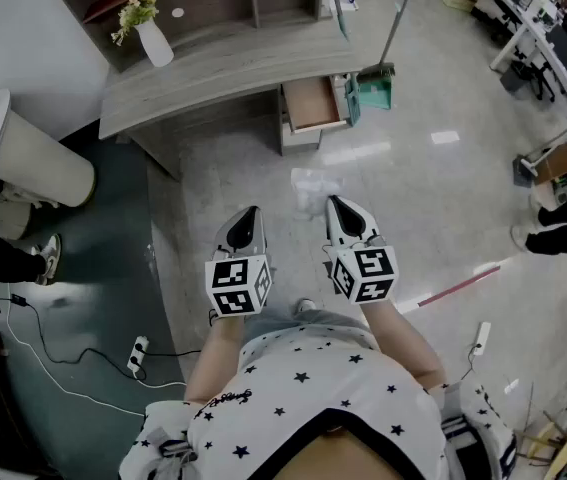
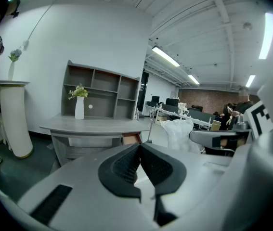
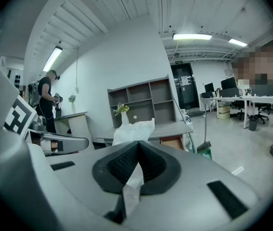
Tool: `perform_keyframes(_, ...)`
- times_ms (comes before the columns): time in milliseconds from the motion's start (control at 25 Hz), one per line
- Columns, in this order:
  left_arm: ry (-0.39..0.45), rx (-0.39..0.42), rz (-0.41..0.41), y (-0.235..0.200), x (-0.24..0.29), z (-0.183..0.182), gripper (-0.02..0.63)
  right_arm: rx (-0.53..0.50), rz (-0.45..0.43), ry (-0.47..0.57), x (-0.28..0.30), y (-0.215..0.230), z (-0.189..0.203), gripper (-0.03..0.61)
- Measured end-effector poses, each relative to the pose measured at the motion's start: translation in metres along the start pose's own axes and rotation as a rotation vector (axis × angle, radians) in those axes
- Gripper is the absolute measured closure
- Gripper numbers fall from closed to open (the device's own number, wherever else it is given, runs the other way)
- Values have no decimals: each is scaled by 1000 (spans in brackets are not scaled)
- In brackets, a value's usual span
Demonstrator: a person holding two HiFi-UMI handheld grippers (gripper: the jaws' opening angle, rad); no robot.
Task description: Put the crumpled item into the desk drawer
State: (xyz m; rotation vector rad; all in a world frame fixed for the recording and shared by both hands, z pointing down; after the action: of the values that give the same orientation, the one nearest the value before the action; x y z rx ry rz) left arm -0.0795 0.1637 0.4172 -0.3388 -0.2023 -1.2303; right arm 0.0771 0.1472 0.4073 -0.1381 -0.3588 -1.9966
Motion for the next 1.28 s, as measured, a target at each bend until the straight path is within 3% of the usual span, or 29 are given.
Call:
perform_keyframes(360,3,46,12,18,-53,13,603,3,5,20,-48,-26,14,586)
perform_keyframes(1280,28,17,-13,36,-52,9,602,-16,-24,21,-52,-12,15,584)
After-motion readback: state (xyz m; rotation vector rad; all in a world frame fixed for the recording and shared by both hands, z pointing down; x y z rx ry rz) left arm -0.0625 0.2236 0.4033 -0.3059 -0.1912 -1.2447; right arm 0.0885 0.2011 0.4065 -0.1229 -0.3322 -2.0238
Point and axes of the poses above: the fingertips, and each gripper's own axes: x forward along the fingers, y to its right, z out of its underside, the point moved 2 cm from there along -x, backward along the fingers, and after that the axes turned 3 degrees about x, right-handed, at the moved point
